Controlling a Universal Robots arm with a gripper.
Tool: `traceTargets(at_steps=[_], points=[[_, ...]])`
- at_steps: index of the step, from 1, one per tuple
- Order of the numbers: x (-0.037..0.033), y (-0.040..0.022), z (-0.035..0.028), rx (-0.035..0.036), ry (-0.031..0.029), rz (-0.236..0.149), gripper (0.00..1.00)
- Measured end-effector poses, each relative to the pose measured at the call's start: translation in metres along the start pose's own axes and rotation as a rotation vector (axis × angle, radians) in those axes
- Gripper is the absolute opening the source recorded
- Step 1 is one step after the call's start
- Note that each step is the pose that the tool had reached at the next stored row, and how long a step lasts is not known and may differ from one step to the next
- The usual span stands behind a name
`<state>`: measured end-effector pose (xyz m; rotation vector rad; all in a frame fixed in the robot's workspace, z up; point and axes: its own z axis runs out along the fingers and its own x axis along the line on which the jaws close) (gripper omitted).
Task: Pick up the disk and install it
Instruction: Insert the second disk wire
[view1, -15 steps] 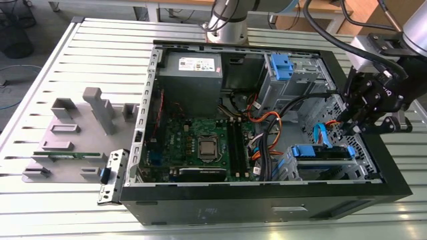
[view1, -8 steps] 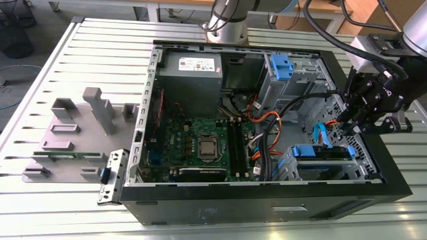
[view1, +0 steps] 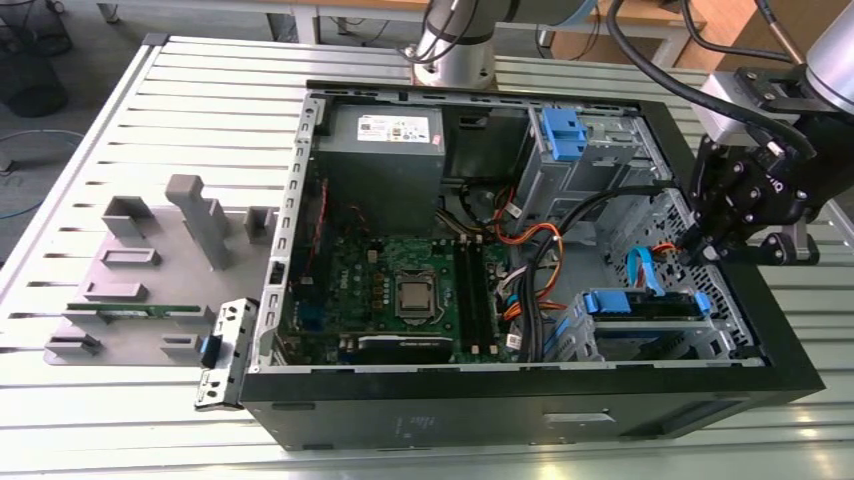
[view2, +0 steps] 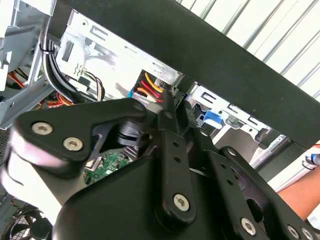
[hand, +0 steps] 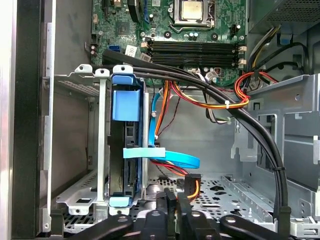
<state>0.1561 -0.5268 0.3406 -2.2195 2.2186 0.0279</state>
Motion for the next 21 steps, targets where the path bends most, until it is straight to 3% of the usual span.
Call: traceTargets(at_steps=[2,12,21], points=[[0.0,0.0,0.0,0.0,0.0,0.0,0.17],[0.0,0.0003,0.0003,0.0001,-0.0004,0.0,0.16],[0.0012,0.0118,0.0002,0.0124,0.0006,0.0,0.16]])
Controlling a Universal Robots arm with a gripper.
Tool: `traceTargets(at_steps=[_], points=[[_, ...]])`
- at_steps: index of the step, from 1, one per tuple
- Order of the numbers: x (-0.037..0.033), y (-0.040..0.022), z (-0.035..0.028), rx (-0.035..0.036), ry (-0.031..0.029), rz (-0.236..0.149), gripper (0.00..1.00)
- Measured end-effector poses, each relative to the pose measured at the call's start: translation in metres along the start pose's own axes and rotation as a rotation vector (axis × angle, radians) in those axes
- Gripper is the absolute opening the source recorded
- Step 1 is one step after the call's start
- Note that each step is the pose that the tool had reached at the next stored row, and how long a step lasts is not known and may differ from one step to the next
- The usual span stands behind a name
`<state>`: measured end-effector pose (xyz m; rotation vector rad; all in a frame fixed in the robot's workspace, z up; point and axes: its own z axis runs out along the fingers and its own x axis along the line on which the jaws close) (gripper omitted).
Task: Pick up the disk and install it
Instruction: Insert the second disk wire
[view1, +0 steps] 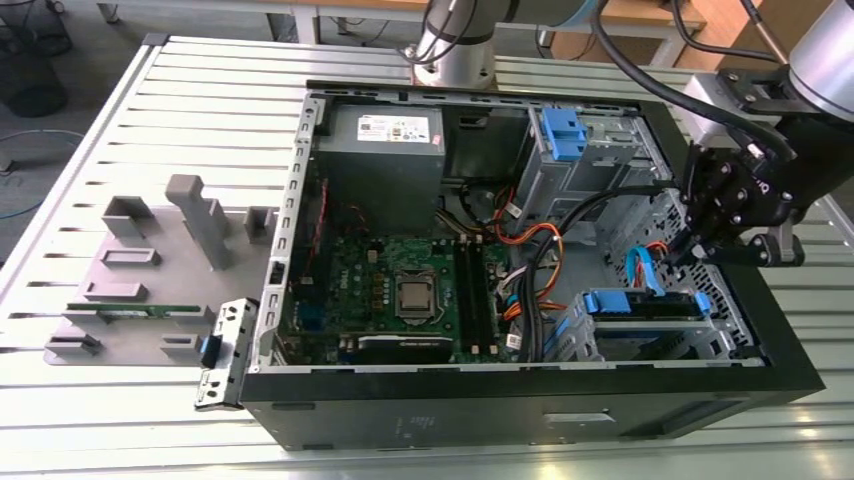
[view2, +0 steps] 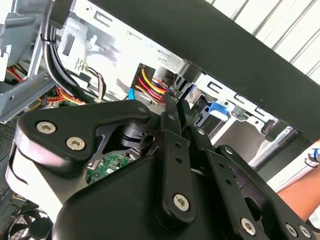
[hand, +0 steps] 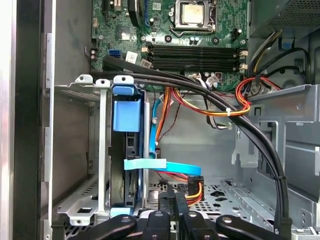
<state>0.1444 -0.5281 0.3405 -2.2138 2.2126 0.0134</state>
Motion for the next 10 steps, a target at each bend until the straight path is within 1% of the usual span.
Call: traceTargets(at_steps=[4,10], points=[[0.0037,0.0018,0.0,0.0028,0.0007,0.0,0.16],[0.0128,0.0038,-0.0002,0.0062,0.0007,0.0,0.16]])
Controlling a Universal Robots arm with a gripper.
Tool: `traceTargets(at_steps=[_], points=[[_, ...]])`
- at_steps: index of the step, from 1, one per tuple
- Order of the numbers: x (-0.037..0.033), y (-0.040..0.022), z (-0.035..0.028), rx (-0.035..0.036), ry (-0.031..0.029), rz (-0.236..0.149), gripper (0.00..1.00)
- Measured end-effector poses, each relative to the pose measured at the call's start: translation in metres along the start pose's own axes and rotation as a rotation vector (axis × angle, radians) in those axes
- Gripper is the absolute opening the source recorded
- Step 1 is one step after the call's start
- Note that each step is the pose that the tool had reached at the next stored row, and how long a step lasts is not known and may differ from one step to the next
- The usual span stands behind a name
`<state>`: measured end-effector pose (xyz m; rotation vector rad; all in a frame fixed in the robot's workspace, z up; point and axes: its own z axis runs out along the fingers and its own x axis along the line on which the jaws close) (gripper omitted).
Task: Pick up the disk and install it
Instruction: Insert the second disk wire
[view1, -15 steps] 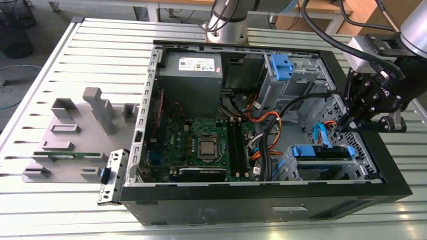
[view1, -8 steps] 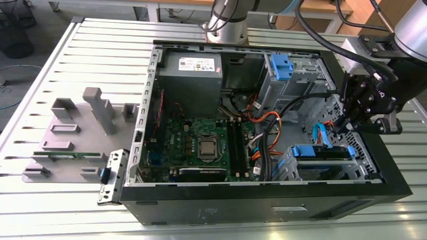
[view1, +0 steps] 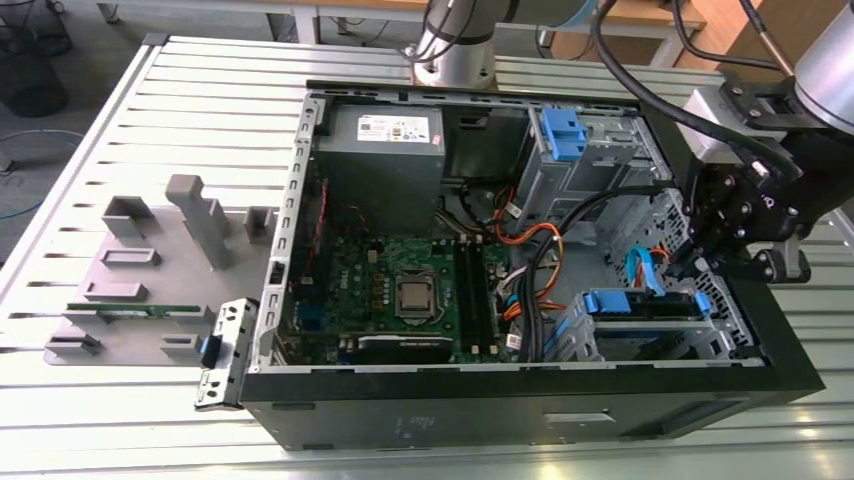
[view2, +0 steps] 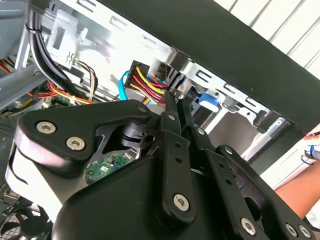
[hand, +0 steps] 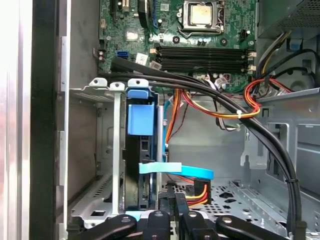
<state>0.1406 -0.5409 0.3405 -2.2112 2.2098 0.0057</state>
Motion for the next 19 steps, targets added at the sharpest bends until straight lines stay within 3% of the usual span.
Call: traceTargets(at_steps=[8,19], points=[[0.009,0.0039,-0.0002,0.0054,0.0001,0.0,0.16],[0.022,0.005,-0.0003,0.0072,0.0006,0.0,0.16]])
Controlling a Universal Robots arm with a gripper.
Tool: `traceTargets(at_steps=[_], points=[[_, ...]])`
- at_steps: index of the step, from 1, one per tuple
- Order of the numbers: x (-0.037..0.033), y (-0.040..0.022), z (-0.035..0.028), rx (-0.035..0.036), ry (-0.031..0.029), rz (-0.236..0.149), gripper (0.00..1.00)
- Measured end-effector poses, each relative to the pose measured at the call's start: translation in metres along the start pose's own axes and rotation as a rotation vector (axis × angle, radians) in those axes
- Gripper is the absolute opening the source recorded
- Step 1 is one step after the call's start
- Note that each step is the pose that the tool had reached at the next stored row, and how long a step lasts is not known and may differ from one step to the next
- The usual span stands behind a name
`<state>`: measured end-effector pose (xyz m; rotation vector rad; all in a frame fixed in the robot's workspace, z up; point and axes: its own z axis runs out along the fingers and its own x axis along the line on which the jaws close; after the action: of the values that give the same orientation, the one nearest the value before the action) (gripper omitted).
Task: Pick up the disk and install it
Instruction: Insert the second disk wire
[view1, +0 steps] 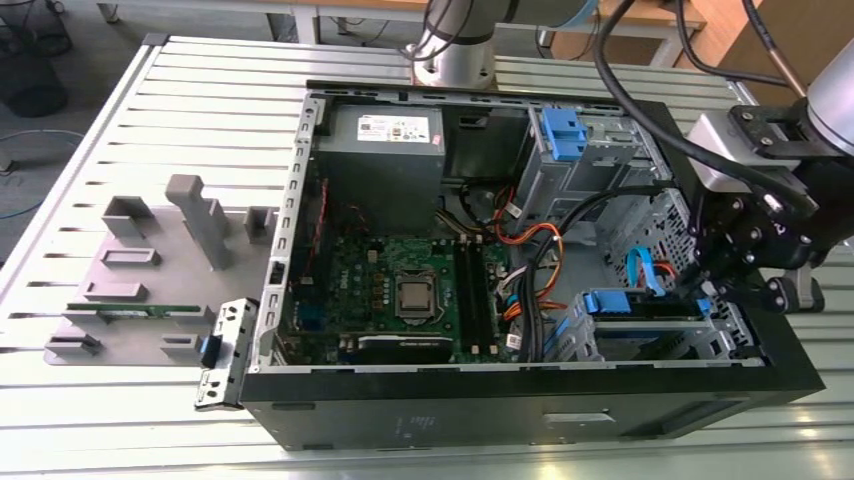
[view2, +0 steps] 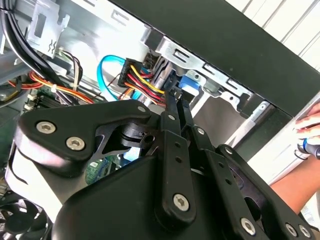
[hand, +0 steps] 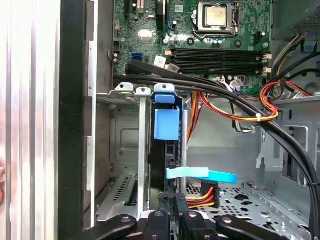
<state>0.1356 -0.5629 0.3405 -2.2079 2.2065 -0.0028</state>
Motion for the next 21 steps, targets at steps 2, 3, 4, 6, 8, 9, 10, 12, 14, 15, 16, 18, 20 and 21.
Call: traceTargets(at_steps=[2,3,4,6,8,9,10,12,14,15,16,18,20,21], points=[[0.0017,0.0001,-0.0001,0.0001,0.0002,0.0,0.16],[0.0023,0.0002,0.0,0.0003,0.0001,0.0,0.16],[0.0025,0.0005,0.0,0.0006,0.0001,0.0,0.16],[0.0027,0.001,0.0004,0.0018,0.0001,0.0,0.16],[0.0029,0.0017,0.0011,0.0029,0.0006,0.0,0.16],[0.003,0.002,0.0017,0.0033,0.0015,0.0,0.16],[0.003,0.0022,0.0021,0.0036,0.0022,0.0,0.16],[0.003,0.0024,0.0024,0.0038,0.0025,0.0,0.16],[0.0031,0.0025,0.0025,0.0038,0.0024,0.0,0.16],[0.0031,0.0025,0.0025,0.0038,0.0023,0.0,0.16],[0.0031,0.0025,0.0025,0.0038,0.0023,0.0,0.16],[0.0031,0.0025,0.0026,0.0038,0.0021,0.0,0.16],[0.0031,0.0025,0.0028,0.0038,0.0019,0.0,0.24],[0.0031,0.0025,0.0027,0.0038,0.0021,0.0,0.24]])
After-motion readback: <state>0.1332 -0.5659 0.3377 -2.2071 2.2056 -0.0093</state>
